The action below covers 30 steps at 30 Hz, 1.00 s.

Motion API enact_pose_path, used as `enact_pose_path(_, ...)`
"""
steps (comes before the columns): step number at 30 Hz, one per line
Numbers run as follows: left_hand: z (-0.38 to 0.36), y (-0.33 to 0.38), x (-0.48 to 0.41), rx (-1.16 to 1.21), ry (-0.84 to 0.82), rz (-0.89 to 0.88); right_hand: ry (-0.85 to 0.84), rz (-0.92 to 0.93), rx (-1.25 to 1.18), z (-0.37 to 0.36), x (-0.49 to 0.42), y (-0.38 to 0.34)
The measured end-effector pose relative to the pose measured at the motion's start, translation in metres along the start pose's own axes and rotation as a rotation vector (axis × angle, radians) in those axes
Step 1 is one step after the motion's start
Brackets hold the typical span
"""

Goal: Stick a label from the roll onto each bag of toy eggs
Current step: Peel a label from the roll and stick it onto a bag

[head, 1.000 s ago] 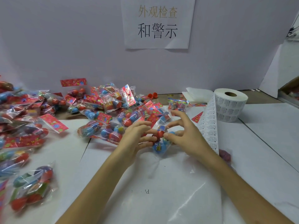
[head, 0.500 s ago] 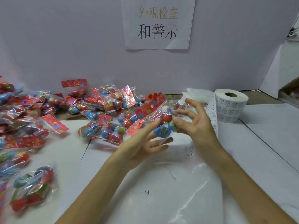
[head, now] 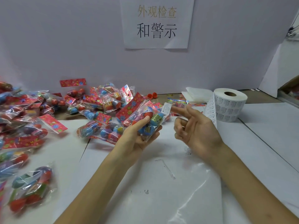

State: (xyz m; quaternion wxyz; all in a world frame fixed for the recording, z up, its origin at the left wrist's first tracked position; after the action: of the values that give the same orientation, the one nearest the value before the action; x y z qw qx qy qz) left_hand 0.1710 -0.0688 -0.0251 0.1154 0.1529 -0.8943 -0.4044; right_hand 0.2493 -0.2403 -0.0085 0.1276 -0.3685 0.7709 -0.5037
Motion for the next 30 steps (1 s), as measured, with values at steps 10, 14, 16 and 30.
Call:
enact_pose_path(10, -0.001, -0.001, 0.0, 0.029, -0.036, -0.025, -0.051, -0.14, 0.008, -0.003, -0.002, 0.011)
enact_pose_path(14, -0.002, -0.001, 0.002, 0.032, -0.04, -0.021, -0.043, -0.162, 0.029, -0.003, -0.002, 0.013)
enact_pose_path(16, -0.003, -0.002, 0.002, 0.025, -0.044, -0.022, -0.04, -0.163, 0.051, -0.004, -0.003, 0.014)
enact_pose_path(30, -0.002, -0.003, 0.0, 0.038, 0.0, -0.032, -0.029, -0.1, 0.162, -0.004, -0.006, 0.016)
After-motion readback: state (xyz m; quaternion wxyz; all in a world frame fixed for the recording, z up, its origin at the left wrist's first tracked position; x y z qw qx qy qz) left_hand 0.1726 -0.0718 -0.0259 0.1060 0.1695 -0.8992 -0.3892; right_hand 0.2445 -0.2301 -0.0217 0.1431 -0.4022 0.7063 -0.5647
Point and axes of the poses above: each hand's wrist, its own x-axis away from the middle knuckle, its own z-axis out of the back of the hand, y = z × x, the point moved 1 cm from there along -x, towards the middle knuckle, and after that the axes turned 13 degrees about -z, right-handed, at the moved point
